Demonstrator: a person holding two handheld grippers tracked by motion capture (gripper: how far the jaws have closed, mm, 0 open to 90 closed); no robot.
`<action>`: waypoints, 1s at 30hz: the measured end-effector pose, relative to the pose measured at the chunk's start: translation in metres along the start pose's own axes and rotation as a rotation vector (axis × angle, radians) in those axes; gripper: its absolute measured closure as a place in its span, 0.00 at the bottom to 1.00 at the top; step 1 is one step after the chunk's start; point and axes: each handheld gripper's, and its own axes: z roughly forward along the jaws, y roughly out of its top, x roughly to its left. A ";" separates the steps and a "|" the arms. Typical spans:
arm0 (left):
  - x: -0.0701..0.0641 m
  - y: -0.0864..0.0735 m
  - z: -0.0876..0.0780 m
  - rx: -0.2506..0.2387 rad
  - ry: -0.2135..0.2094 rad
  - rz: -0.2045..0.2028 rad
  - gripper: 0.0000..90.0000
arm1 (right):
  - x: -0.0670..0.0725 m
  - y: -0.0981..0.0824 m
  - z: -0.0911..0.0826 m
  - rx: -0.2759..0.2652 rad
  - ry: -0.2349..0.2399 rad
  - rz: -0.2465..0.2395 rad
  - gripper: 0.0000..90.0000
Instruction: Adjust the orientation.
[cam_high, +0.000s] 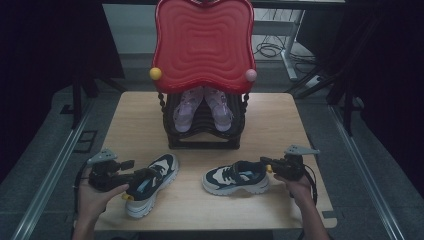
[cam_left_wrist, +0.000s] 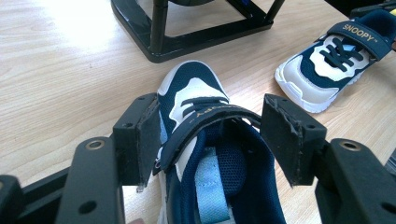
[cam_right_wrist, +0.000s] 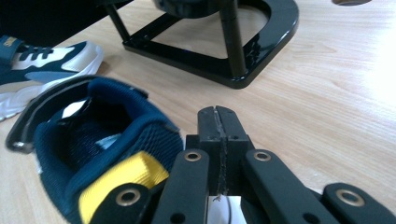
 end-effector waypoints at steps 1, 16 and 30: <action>0.000 0.000 0.000 0.001 0.000 0.001 0.43 | 0.001 -0.001 0.000 0.002 0.004 -0.006 1.00; 0.000 0.000 0.001 0.016 0.001 0.002 0.42 | 0.023 -0.016 -0.019 0.013 -0.013 -0.037 1.00; 0.003 -0.002 -0.001 0.011 -0.004 -0.017 0.42 | 0.051 -0.033 -0.037 0.015 -0.051 -0.071 1.00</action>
